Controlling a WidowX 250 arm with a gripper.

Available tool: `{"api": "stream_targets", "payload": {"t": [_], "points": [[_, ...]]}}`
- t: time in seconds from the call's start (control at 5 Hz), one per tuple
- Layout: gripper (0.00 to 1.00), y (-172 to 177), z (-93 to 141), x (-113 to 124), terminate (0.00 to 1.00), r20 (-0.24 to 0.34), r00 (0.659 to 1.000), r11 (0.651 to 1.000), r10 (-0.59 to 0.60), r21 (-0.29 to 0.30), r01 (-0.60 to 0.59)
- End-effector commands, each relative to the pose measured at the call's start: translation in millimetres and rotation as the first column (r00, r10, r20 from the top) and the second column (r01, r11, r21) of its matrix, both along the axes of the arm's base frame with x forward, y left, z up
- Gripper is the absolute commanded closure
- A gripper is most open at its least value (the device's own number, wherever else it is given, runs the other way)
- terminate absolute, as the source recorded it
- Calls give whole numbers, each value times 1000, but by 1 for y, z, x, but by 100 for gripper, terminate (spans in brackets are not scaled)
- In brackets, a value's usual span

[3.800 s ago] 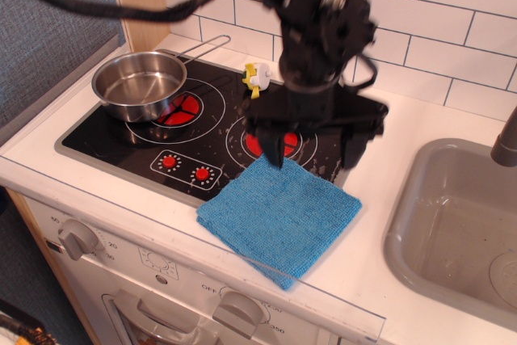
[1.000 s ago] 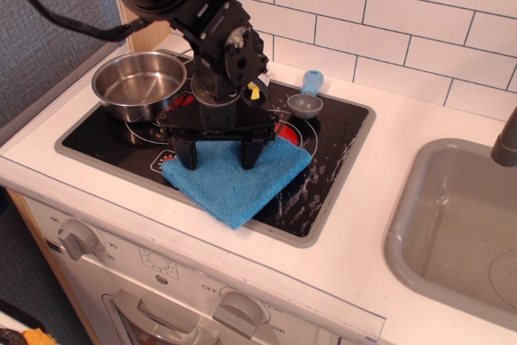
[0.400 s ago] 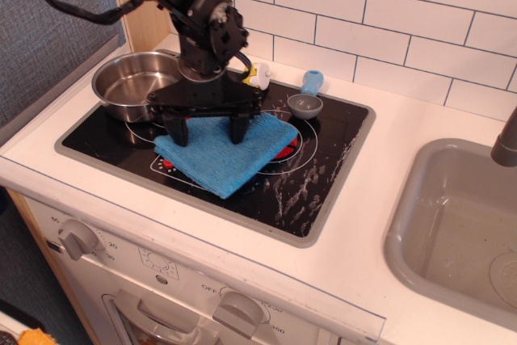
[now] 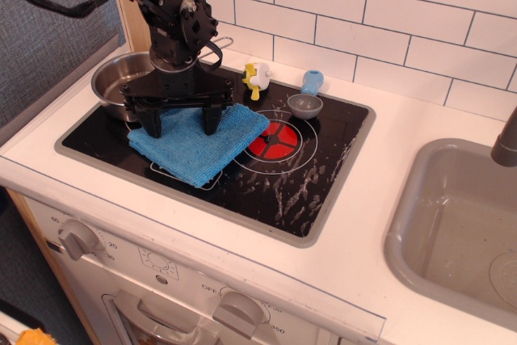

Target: Move the blue cloth to the right of the silver pot.

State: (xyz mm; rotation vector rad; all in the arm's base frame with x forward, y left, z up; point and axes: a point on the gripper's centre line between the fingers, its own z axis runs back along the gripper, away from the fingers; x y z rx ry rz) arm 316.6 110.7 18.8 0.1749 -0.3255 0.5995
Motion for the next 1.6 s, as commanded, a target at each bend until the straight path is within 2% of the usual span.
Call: {"api": "stream_targets", "payload": {"t": [0.0, 0.2, 0.4, 0.6, 0.8, 1.2, 1.4], "points": [[0, -3, 22, 8, 0, 71, 997, 1000, -10, 3, 10], [0, -9, 28, 11, 0, 94, 995, 1000, -14, -6, 15], [0, -16, 43, 13, 0, 135, 991, 1000, -13, -12, 15], [0, -25, 72, 7, 0, 152, 988, 999, -11, 33, 6], [0, -38, 94, -4, 0, 205, 979, 999, 15, 31, -22], [0, -38, 94, -4, 0, 205, 979, 999, 15, 31, -22], [0, -38, 94, -4, 100, 205, 979, 999, 15, 31, -22]]}}
